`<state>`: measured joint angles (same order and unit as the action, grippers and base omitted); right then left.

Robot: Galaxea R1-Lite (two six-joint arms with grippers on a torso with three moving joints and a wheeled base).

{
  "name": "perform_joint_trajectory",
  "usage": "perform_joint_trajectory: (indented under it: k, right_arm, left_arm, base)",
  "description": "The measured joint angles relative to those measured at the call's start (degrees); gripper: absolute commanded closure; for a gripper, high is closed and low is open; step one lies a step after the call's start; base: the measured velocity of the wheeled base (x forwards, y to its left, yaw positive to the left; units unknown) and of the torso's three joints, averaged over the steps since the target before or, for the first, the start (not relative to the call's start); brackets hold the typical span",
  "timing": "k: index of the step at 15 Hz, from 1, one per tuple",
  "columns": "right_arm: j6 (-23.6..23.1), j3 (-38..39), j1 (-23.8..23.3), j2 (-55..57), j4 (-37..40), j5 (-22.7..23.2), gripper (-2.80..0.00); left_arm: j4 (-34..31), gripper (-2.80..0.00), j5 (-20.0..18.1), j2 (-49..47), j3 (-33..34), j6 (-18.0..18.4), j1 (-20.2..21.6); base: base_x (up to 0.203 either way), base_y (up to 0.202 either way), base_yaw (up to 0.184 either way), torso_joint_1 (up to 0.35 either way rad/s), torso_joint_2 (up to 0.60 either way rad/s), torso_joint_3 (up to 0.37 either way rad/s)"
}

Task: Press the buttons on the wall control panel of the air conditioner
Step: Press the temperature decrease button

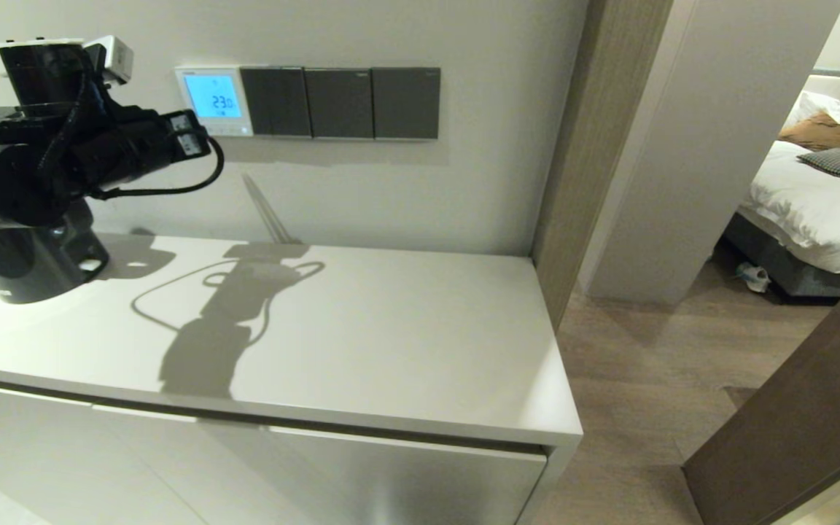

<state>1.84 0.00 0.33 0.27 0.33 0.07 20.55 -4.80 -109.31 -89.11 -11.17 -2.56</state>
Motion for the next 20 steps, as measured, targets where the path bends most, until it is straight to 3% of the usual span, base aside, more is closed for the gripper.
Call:
perform_joint_trajectory:
  k: [20]
  right_arm:
    - [0.0,0.0,0.0,0.0,0.0,0.0,0.0]
  left_arm:
    - [0.5,0.0,0.0,-1.0,-0.2,0.0,-2.1]
  base:
    - [0.0,0.0,0.0,0.0,0.0,0.0]
